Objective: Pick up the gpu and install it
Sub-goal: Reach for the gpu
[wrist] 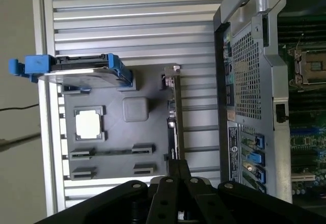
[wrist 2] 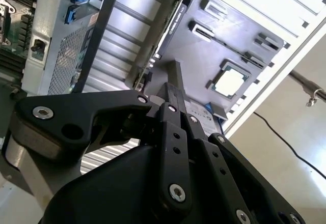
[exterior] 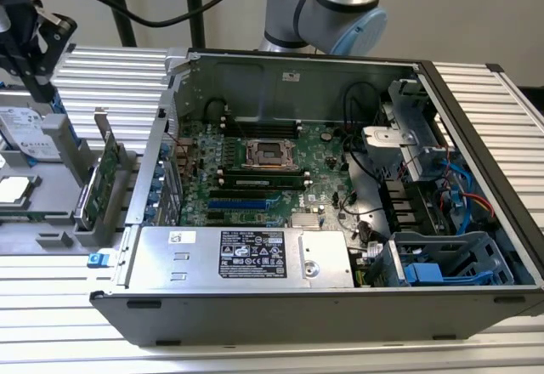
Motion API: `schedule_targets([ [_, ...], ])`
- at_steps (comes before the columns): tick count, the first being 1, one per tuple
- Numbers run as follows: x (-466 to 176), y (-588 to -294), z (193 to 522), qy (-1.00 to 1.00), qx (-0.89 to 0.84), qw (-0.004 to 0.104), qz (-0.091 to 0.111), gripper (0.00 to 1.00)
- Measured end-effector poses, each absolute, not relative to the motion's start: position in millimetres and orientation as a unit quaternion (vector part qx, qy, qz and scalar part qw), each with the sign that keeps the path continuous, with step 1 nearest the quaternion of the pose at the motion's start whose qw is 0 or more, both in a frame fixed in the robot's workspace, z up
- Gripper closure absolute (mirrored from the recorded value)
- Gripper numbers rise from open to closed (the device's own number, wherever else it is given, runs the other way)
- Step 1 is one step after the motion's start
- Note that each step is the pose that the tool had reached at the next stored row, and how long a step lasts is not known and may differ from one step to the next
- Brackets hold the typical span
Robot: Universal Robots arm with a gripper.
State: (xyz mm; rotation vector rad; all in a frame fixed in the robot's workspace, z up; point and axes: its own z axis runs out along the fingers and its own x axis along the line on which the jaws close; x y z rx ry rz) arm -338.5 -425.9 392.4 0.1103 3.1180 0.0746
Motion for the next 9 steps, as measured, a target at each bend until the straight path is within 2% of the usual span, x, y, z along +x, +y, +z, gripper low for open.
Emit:
schedule_targets([
  [9, -343.6, -427.1, 392.4, 0.999, 0.035, 0.010, 0.024, 1.00],
])
